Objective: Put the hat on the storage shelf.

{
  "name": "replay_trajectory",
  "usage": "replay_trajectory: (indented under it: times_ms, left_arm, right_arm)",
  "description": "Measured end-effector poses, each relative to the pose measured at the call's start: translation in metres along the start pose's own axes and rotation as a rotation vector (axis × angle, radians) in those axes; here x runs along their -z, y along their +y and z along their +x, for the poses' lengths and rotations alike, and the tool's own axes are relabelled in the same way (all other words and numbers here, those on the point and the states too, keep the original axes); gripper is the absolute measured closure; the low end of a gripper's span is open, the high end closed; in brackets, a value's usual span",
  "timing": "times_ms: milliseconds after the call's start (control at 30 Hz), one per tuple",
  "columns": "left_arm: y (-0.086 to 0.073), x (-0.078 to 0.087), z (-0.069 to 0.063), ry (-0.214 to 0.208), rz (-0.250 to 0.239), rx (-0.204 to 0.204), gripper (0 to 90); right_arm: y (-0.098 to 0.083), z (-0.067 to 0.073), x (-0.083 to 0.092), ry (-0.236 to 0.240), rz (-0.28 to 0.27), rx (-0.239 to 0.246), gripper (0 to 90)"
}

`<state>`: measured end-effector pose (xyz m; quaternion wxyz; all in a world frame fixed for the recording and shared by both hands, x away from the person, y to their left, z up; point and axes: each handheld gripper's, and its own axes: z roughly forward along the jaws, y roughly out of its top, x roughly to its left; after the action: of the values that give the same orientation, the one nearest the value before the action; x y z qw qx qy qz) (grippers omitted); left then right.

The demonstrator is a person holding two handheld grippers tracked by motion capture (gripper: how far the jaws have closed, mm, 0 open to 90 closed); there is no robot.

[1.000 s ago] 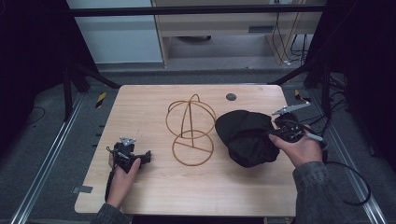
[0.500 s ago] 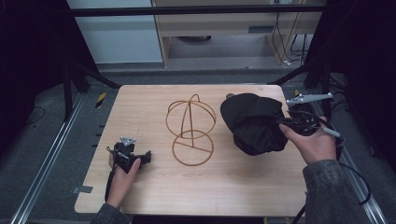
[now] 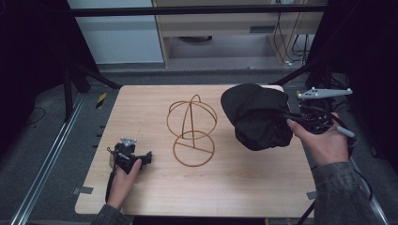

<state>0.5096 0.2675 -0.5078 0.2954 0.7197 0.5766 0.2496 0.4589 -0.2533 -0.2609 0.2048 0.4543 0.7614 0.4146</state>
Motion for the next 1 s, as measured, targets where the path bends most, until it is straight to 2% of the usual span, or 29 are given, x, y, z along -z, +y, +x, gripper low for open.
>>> replay_trajectory:
  times_ms: [600,800,1000]
  left_arm:
    - [0.000,0.000,0.000,0.000,-0.003,0.003,0.0]
    - [0.000,0.000,0.000,0.000,-0.002,0.003,0.0]
    - [0.000,0.000,0.000,-0.001,-0.002,0.002,0.0]
  right_arm:
    - [0.017,0.021,0.010,0.032,-0.066,0.024,85.7]
    - [0.026,0.032,0.011,0.063,-0.095,0.031,85.7]
    - [0.041,0.051,0.005,0.106,-0.132,0.058,85.7]
